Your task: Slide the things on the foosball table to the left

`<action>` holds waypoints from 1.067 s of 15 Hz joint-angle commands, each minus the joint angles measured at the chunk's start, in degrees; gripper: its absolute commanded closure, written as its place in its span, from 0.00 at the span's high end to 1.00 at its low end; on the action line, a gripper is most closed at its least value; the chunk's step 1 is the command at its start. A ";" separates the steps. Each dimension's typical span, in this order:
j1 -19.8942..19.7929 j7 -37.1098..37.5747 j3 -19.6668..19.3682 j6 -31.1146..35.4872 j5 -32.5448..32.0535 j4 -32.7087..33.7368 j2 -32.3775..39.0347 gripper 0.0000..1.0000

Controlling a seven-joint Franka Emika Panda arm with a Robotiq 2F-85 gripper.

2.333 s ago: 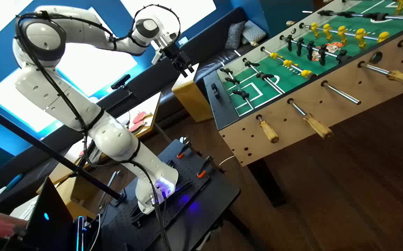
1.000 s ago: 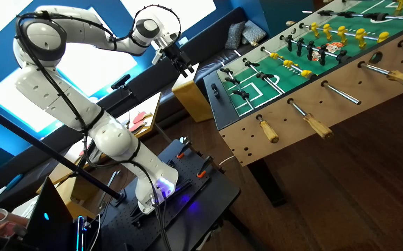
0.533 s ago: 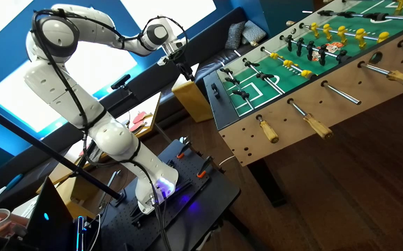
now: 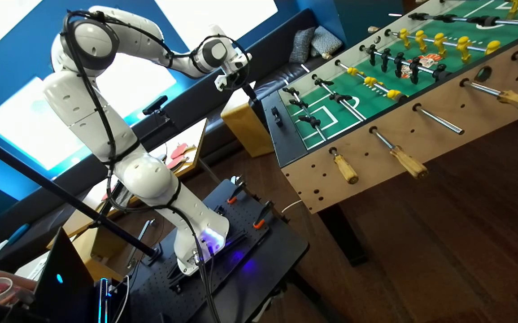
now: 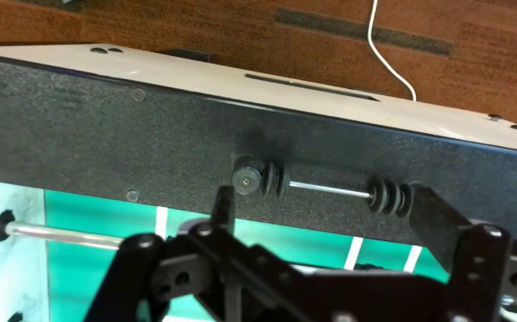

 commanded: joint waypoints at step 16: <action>2.83 14.98 -5.12 2.80 -9.16 0.14 3.26 0.05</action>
